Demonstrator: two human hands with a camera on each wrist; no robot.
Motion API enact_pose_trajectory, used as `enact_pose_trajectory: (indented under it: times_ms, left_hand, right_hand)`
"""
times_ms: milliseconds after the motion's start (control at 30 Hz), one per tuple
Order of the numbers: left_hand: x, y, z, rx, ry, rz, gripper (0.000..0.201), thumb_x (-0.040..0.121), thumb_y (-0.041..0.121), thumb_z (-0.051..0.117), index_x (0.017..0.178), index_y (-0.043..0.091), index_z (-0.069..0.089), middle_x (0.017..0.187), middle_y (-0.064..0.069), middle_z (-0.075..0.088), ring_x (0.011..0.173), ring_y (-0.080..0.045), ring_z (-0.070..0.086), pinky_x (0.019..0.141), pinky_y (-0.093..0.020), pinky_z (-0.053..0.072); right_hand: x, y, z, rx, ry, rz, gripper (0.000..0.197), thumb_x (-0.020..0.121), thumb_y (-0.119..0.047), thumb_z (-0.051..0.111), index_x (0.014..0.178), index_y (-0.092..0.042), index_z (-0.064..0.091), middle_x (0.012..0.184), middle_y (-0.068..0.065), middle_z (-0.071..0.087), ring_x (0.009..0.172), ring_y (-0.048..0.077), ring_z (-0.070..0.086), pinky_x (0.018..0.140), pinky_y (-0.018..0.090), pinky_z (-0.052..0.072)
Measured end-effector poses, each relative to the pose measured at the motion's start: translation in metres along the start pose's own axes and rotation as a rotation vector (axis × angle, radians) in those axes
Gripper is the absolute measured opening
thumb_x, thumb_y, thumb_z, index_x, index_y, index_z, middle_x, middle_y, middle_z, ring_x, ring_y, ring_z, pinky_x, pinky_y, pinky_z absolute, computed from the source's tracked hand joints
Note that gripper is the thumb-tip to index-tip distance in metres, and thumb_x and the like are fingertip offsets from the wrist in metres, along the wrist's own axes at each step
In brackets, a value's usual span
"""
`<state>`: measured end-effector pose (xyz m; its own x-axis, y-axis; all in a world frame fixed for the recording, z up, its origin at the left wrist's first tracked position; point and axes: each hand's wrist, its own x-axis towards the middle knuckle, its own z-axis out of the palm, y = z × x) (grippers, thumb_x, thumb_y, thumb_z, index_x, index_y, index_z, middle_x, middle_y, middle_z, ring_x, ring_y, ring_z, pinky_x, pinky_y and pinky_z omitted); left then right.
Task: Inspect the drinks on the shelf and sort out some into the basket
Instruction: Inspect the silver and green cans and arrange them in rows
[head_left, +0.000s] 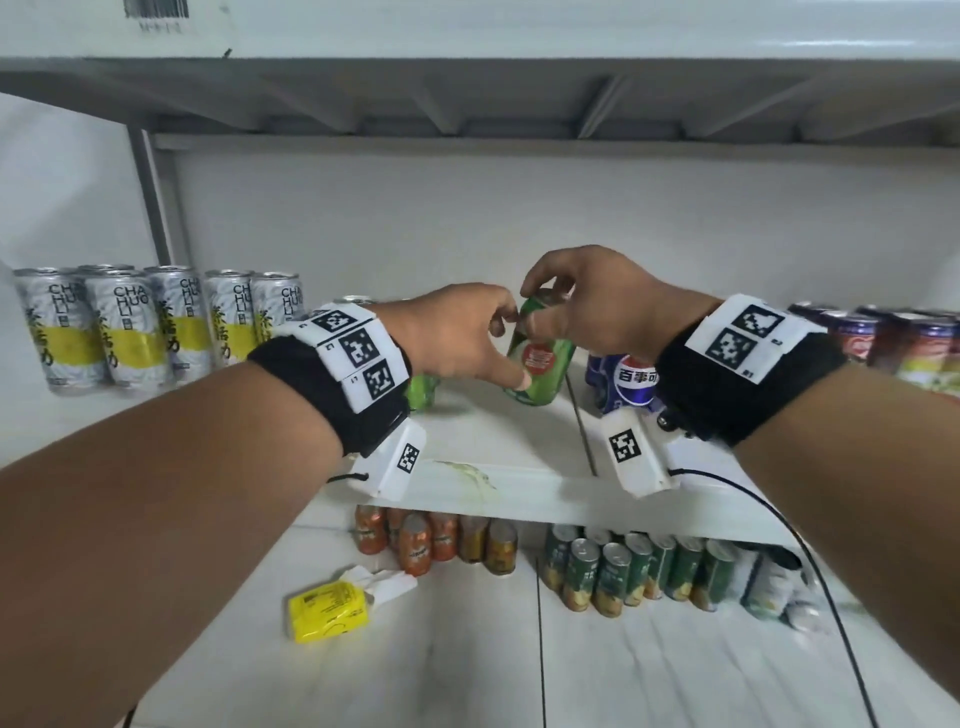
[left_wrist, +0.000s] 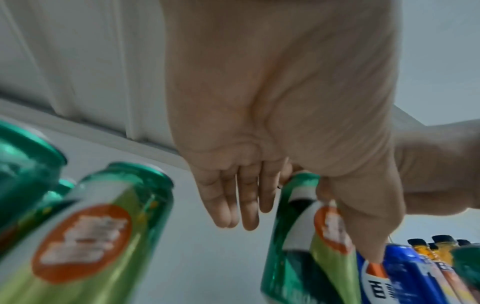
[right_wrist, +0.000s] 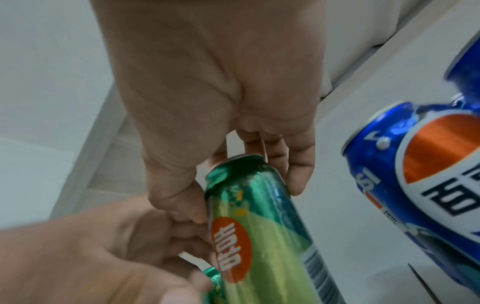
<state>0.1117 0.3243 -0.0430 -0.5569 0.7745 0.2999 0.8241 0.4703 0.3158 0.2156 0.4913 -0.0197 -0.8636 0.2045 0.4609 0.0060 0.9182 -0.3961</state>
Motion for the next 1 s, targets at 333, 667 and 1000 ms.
enact_pose_trajectory:
  times_ms: [333,667,1000]
  left_hand:
    - [-0.013,0.015,0.048,-0.63,-0.026,0.116,0.04,0.08,0.01,0.094,0.115,0.012,0.074,0.101,0.005,0.082,0.094,-0.011,0.077,0.087,-0.029,0.062]
    - [-0.04,0.008,0.081,-0.861,0.071,0.066,0.061,0.07,0.025,0.099,0.123,0.013,0.071,0.114,-0.007,0.081,0.111,-0.031,0.077,0.101,-0.053,0.062]
    - [-0.045,-0.001,0.091,-1.04,0.004,-0.035,0.037,0.085,0.009,0.091,0.117,0.008,0.073,0.112,-0.009,0.083,0.105,-0.021,0.08,0.087,-0.029,0.064]
  right_hand:
    - [-0.064,0.018,0.027,0.615,0.218,0.101,0.058,0.083,-0.03,0.086,0.134,-0.023,0.059,0.121,0.01,0.065,0.107,0.027,0.071,0.091,0.045,0.062]
    - [-0.089,0.025,0.069,1.081,0.07,0.278,0.031,0.094,-0.034,0.078,0.123,-0.028,0.068,0.114,0.006,0.079,0.101,0.026,0.078,0.081,0.047,0.065]
    - [-0.08,0.029,0.073,1.021,0.06,0.388,0.077,0.086,-0.073,0.068,0.122,-0.004,0.069,0.11,0.015,0.079,0.104,0.035,0.077,0.097,0.057,0.059]
